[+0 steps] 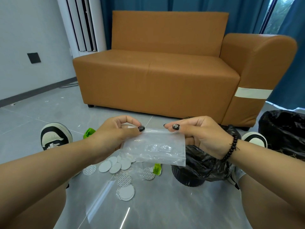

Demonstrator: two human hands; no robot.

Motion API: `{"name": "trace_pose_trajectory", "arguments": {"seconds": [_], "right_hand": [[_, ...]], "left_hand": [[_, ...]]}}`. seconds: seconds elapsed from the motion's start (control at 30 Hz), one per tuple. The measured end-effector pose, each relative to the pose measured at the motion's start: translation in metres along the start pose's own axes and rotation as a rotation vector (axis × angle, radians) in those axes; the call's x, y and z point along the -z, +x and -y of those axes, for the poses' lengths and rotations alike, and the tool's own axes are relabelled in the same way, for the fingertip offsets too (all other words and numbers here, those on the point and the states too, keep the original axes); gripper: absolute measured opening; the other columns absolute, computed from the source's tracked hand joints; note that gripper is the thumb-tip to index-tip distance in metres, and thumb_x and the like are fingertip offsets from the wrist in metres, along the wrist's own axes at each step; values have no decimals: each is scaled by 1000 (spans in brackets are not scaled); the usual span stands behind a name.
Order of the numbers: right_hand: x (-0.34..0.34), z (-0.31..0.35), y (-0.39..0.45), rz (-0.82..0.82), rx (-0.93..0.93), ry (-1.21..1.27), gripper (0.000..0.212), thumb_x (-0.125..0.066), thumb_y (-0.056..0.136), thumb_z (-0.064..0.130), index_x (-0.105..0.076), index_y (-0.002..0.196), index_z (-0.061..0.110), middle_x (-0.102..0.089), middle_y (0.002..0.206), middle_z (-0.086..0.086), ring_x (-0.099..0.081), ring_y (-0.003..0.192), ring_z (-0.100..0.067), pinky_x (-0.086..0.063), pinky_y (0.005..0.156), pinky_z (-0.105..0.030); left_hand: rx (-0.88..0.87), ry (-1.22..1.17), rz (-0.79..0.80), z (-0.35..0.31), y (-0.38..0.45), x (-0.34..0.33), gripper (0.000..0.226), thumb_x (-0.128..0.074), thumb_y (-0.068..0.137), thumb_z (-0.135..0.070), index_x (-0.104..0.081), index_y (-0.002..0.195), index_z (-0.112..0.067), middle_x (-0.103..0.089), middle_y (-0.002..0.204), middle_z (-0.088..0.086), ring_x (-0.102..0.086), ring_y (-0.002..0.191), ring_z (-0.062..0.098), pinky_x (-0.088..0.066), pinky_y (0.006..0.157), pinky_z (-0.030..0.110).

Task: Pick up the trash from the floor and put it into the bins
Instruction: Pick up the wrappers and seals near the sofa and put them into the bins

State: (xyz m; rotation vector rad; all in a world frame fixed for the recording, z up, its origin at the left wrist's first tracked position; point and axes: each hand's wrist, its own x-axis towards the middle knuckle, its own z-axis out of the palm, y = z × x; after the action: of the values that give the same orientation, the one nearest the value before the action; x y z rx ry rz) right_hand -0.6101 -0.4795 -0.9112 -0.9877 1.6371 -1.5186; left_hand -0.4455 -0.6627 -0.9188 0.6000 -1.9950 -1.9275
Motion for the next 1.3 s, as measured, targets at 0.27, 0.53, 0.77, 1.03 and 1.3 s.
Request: {"name": "trace_pose_trajectory", "arguments": {"seconds": [0.27,0.53,0.77,1.03,1.3], "right_hand": [[-4,-9,2,-27,-99,-112,22,-70,79,-2,-70,98,9,-73,91,-10,-68,76,-14,-55,58,-24],[-9,-7,6,-110,38,-177,20,-69,78,-7,-72,83,13,-73,85,-6,-68,75,-16,-56,63,-22],[-15,-3,2,-90,190,-277,20,-69,79,-6,-73,77,13,-71,86,-19,-60,61,-12,-52,65,-25],[-18,-6,0,-101,284,-336,26,-68,72,-3,-75,72,22,-70,95,1,-40,61,-41,-43,61,-42],[-15,-3,-1,98,50,-258,27,-64,85,0,-65,109,12,-71,103,-9,-67,84,-23,-57,79,-37]], "left_hand": [[-67,73,25,5,-2,-3,31,-76,64,-36,-70,86,-16,-64,67,15,-52,60,22,-36,53,24],[25,37,36,7,-1,-3,10,-67,83,-23,-62,80,-16,-62,59,5,-50,45,14,-38,44,16],[118,-102,65,7,-1,-4,18,-69,83,-23,-55,75,-15,-60,64,4,-59,53,15,-49,51,23],[58,-3,92,7,-5,-6,25,-76,72,-11,-57,88,-15,-69,68,1,-57,49,9,-39,41,15],[-161,72,-28,8,-5,-12,21,-79,68,-7,-60,77,-9,-66,72,12,-60,62,16,-52,60,20]]}}
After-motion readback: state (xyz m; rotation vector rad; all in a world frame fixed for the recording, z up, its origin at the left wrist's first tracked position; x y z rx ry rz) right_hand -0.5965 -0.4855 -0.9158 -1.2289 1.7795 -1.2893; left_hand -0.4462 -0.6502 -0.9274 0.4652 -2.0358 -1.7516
